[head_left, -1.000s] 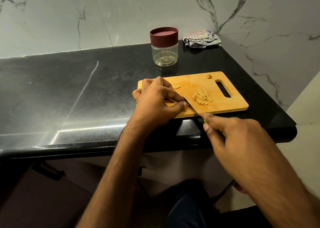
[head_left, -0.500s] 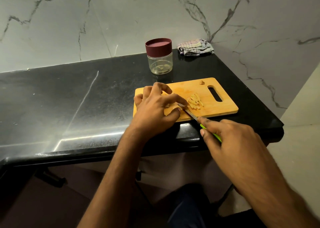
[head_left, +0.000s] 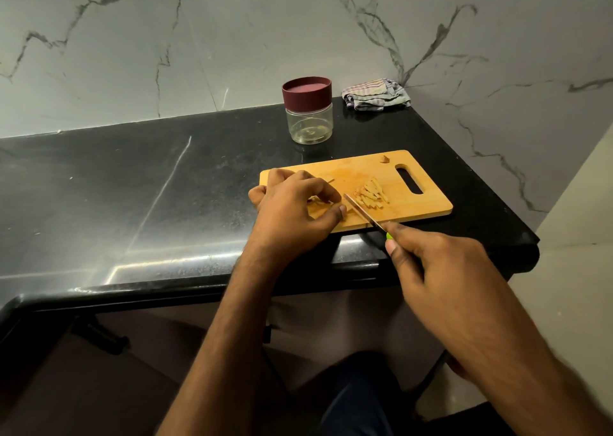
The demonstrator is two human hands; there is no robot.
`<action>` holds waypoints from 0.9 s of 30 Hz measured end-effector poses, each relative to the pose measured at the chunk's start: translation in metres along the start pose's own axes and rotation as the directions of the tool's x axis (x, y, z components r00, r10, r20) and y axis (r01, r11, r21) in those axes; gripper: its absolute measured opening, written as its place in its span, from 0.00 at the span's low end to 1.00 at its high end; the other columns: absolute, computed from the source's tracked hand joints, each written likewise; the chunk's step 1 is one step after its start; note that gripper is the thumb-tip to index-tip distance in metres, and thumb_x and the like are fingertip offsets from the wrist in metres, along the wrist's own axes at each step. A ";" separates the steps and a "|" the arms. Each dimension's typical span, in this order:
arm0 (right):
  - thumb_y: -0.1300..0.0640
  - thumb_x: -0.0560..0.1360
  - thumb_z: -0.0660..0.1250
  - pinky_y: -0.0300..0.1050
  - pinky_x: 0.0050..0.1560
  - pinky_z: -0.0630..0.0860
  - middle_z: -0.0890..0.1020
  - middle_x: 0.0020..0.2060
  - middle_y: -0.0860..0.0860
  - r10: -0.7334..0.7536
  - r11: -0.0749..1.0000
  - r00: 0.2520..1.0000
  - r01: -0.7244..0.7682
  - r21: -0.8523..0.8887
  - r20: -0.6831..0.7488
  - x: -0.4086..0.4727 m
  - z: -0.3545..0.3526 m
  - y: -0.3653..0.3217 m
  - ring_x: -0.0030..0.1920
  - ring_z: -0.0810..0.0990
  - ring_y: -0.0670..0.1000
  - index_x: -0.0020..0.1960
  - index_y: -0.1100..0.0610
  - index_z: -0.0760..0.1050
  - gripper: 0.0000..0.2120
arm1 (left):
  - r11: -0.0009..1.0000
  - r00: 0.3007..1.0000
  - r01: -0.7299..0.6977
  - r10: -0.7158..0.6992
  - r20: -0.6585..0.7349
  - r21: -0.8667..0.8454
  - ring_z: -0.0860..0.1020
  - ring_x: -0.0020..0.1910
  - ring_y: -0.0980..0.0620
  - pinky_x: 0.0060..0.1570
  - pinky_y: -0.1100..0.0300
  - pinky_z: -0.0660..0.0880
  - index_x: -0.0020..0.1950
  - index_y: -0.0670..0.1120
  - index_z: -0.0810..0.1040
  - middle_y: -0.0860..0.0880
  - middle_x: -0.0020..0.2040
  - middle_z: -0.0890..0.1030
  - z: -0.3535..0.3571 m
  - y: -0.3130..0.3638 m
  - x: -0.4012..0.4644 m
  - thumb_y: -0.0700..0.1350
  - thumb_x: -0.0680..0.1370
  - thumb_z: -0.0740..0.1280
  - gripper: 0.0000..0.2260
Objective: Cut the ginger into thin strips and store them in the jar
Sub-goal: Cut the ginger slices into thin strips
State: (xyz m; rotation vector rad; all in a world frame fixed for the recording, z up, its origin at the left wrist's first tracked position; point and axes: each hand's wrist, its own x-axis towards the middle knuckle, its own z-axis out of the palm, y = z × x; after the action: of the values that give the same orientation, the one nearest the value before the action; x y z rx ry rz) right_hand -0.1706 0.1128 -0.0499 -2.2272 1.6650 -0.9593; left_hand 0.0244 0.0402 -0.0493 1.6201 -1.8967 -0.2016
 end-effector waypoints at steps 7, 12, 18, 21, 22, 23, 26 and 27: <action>0.48 0.79 0.59 0.27 0.29 0.61 0.76 0.35 0.42 0.019 1.000 1.000 -0.019 0.011 0.004 -0.005 -0.005 -0.006 0.32 0.71 0.38 0.67 0.45 0.73 0.18 | 1.000 1.000 0.002 -0.002 0.012 0.005 0.60 0.61 0.58 0.59 0.51 0.54 0.50 0.59 0.82 0.62 0.52 0.76 0.000 -0.001 0.001 0.59 0.75 0.72 0.07; 0.49 0.79 0.58 0.27 0.35 0.64 0.78 0.40 0.43 0.020 1.000 1.000 -0.020 0.001 0.006 -0.006 -0.005 -0.008 0.36 0.72 0.40 0.69 0.46 0.71 0.18 | 1.000 1.000 -0.006 0.006 0.013 0.009 0.60 0.61 0.57 0.58 0.53 0.52 0.49 0.60 0.81 0.62 0.51 0.76 0.000 -0.002 0.002 0.59 0.75 0.72 0.06; 0.49 0.80 0.59 0.31 0.38 0.67 0.80 0.45 0.45 0.023 0.999 1.000 -0.023 -0.027 -0.002 -0.001 -0.001 -0.009 0.40 0.73 0.42 0.69 0.45 0.71 0.18 | 1.000 1.000 0.006 -0.006 0.017 -0.013 0.59 0.60 0.59 0.58 0.52 0.52 0.49 0.58 0.83 0.62 0.51 0.77 0.001 -0.003 0.003 0.58 0.74 0.73 0.07; 0.49 0.80 0.58 0.33 0.41 0.69 0.81 0.47 0.46 0.023 0.999 1.000 -0.023 -0.031 -0.005 0.005 0.003 -0.012 0.42 0.74 0.42 0.69 0.45 0.71 0.18 | 1.000 1.000 -0.009 0.009 0.012 -0.015 0.61 0.61 0.58 0.57 0.52 0.53 0.46 0.58 0.84 0.64 0.50 0.77 0.001 -0.003 0.004 0.58 0.74 0.73 0.05; 0.49 0.80 0.57 0.34 0.43 0.69 0.81 0.49 0.46 0.025 0.999 1.000 -0.025 -0.038 0.002 0.008 0.005 -0.013 0.44 0.76 0.43 0.70 0.45 0.70 0.18 | 1.000 1.000 -0.013 0.013 0.010 -0.011 0.62 0.61 0.58 0.57 0.52 0.53 0.45 0.59 0.83 0.64 0.49 0.77 0.001 -0.003 0.004 0.57 0.74 0.73 0.05; 0.49 0.81 0.57 0.34 0.44 0.70 0.81 0.50 0.46 0.025 0.999 1.000 -0.024 -0.047 0.014 0.012 0.007 -0.013 0.46 0.77 0.44 0.70 0.45 0.70 0.18 | 1.000 1.000 -0.014 0.015 0.008 -0.010 0.62 0.61 0.58 0.56 0.52 0.53 0.45 0.59 0.83 0.64 0.49 0.77 0.001 -0.003 0.004 0.57 0.74 0.73 0.04; 0.48 0.80 0.57 0.32 0.41 0.71 0.81 0.46 0.45 0.020 0.998 0.999 -0.018 -0.055 0.040 0.012 0.007 -0.012 0.43 0.77 0.43 0.69 0.45 0.71 0.18 | 1.000 1.000 -0.012 0.012 0.001 -0.015 0.61 0.61 0.58 0.55 0.52 0.53 0.44 0.59 0.84 0.64 0.49 0.77 0.002 -0.003 0.004 0.57 0.74 0.73 0.04; 0.48 0.80 0.57 0.29 0.36 0.69 0.80 0.41 0.43 0.022 0.998 0.999 -0.019 -0.053 0.045 0.008 0.004 -0.011 0.39 0.77 0.42 0.68 0.44 0.72 0.17 | 1.000 1.000 -0.010 0.010 0.002 -0.017 0.61 0.61 0.58 0.55 0.52 0.53 0.44 0.58 0.84 0.63 0.49 0.77 0.002 -0.003 0.004 0.57 0.74 0.73 0.05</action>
State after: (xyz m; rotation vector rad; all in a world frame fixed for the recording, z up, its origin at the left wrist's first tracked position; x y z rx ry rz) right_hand -0.1585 0.1081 -0.0446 -2.2434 1.7086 -0.8626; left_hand 0.0261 0.0355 -0.0508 1.5998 -1.8991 -0.2141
